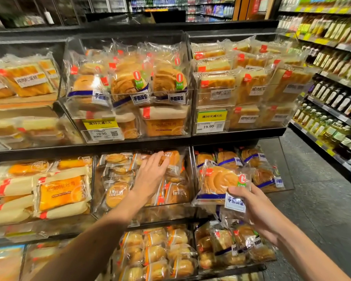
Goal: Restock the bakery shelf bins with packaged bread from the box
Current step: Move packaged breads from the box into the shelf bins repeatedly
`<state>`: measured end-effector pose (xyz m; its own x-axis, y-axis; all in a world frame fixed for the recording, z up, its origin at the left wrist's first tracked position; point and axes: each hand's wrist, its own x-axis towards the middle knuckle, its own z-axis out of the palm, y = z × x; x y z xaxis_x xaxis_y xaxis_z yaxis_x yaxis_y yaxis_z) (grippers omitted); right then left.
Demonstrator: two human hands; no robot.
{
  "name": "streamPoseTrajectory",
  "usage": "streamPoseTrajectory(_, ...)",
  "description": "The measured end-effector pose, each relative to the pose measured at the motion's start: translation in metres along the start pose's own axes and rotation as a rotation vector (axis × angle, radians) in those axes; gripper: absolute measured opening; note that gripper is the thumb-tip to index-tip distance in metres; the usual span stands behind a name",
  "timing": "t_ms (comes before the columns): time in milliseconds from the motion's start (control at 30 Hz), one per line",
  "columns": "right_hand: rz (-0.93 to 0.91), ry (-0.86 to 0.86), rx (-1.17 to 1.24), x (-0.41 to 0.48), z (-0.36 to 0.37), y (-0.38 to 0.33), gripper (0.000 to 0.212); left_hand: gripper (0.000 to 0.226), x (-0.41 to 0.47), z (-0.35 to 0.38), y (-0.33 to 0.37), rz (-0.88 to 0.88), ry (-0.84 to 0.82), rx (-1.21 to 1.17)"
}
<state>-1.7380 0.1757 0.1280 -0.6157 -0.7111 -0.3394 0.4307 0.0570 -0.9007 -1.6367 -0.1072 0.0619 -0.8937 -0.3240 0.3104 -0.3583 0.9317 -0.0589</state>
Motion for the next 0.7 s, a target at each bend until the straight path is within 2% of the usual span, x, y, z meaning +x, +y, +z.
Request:
streamPoseTrajectory(67,0.007,0.009,0.009,0.001,0.001,0.000,0.056,0.077,0.004,0.001,0.001,-0.008,0.025,0.037)
streamPoseTrajectory(167,0.013,0.009,0.014,0.004,-0.001,0.000,0.073,0.067,0.015,0.002,0.008,0.031,0.101,0.110)
streamPoseTrajectory(300,0.002,-0.016,0.024,0.007,-0.002,0.000,0.064,0.058,0.025,0.007,0.014,0.098,0.166,0.192)
streamPoseTrajectory(400,0.003,-0.037,0.027,0.010,-0.002,0.000,0.058,0.068,0.029,0.012,0.016,0.083,0.149,0.190)
streamPoseTrajectory(500,0.018,-0.048,0.039,0.011,0.000,0.001,0.044,0.082,0.028,0.016,0.019,0.034,0.124,0.186)
streamPoseTrajectory(567,0.032,-0.066,0.041,0.012,0.002,0.003,0.048,0.084,0.023,0.014,0.021,0.014,0.108,0.163)
streamPoseTrajectory(667,0.041,-0.082,0.015,0.013,0.008,0.005,0.057,0.064,0.011,0.007,0.021,0.014,0.080,0.064)
streamPoseTrajectory(700,0.040,-0.082,0.004,0.013,0.011,0.005,0.059,0.053,0.007,0.003,0.021,0.002,0.066,-0.041)
